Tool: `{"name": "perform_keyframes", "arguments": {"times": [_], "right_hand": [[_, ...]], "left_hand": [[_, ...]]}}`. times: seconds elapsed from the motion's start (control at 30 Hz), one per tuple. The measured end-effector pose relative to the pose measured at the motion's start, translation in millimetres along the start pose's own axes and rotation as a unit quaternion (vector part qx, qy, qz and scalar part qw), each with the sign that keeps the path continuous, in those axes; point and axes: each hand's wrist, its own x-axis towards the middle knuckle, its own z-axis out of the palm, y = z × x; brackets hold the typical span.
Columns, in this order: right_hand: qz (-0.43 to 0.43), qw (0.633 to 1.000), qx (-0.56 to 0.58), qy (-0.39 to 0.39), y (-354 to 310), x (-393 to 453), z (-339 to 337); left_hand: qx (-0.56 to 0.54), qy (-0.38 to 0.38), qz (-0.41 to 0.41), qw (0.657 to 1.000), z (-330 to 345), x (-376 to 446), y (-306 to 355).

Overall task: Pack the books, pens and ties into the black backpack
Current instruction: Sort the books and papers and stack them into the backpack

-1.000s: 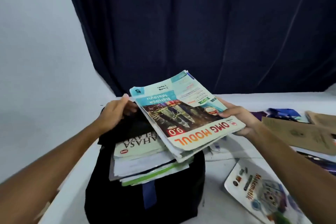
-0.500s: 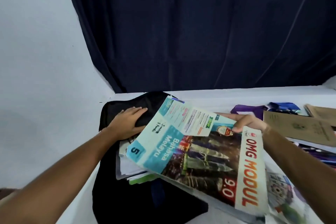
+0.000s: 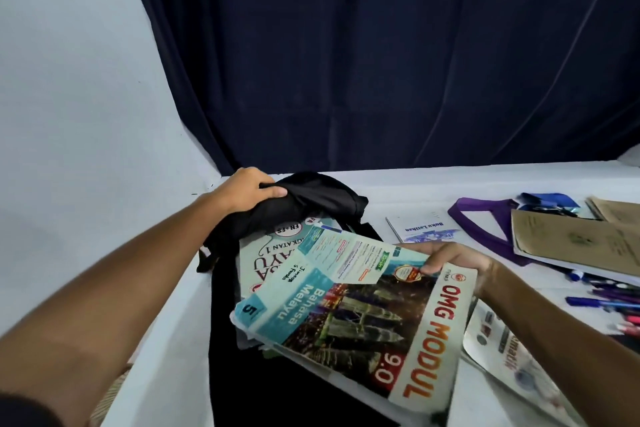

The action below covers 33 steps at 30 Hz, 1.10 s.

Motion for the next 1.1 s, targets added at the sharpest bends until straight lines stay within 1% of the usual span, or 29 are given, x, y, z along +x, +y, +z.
{"name": "perform_keyframes", "arguments": {"times": [0.03, 0.1, 0.2, 0.37, 0.47, 0.53, 0.6, 0.63, 0.67, 0.7, 0.73, 0.77, 0.8, 0.83, 0.87, 0.93, 0.97, 1.0, 1.03, 1.1], "right_hand": [[-0.010, 0.999, -0.021, 0.043, 1, 4, -1], [-0.021, 0.993, -0.059, 0.103, 2, 8, -1], [-0.033, 0.983, -0.013, 0.179, 3, 20, 11], [-0.061, 0.962, -0.020, 0.267, -4, 55, 38], [-0.050, 0.942, -0.057, 0.328, -8, 83, 48], [-0.033, 0.916, -0.109, 0.384, -11, 100, 54], [-0.022, 0.865, -0.216, 0.453, -12, 114, 64], [-0.010, 0.827, -0.297, 0.477, -11, 119, 70], [0.014, 0.777, -0.394, 0.490, -9, 122, 76], [0.047, 0.712, -0.499, 0.492, -7, 125, 82], [0.089, 0.626, -0.600, 0.490, -4, 126, 90], [0.126, 0.516, -0.694, 0.486, -2, 127, 100], [0.140, 0.410, -0.768, 0.471, 0, 129, 110], [0.129, 0.349, -0.814, 0.446, 1, 129, 118], [0.106, 0.346, -0.840, 0.403, 3, 129, 123], [0.087, 0.412, -0.870, 0.255, 13, 125, 129], [0.095, 0.428, -0.880, 0.183, 24, 126, 126], [0.105, 0.425, -0.889, 0.136, 36, 128, 119], [0.111, 0.416, -0.895, 0.114, 48, 130, 110], [0.102, 0.400, -0.902, 0.123, 62, 135, 92]], "left_hand": [[-0.010, 0.006, -0.003, 1.000, -3, 2, -1], [-0.021, 0.014, 0.000, 1.000, -8, 6, -4], [-0.026, 0.018, 0.019, 0.999, -17, 9, -4], [-0.026, 0.012, 0.045, 0.999, -25, 13, 3], [-0.026, 0.013, 0.049, 0.998, -25, 16, 1], [-0.023, 0.013, 0.053, 0.998, -26, 17, 2], [-0.016, 0.016, 0.054, 0.998, -26, 17, 3], [-0.015, 0.018, 0.055, 0.998, -26, 17, 2], [-0.015, 0.018, 0.055, 0.998, -25, 17, 1], [-0.015, 0.018, 0.057, 0.998, -24, 16, 0], [-0.014, 0.017, 0.059, 0.998, -23, 16, -1], [-0.012, 0.016, 0.061, 0.998, -22, 16, -2], [-0.011, 0.014, 0.060, 0.998, -22, 15, -4], [-0.010, 0.012, 0.061, 0.998, -21, 15, -5], [-0.009, 0.009, 0.061, 0.998, -21, 15, -6], [-0.006, 0.002, 0.066, 0.998, -21, 15, -7], [-0.007, -0.003, 0.069, 0.998, -20, 15, -7], [-0.008, -0.009, 0.072, 0.997, -20, 15, -7], [-0.008, -0.014, 0.074, 0.997, -20, 15, -8], [-0.007, -0.024, 0.076, 0.997, -21, 15, -9]]}}
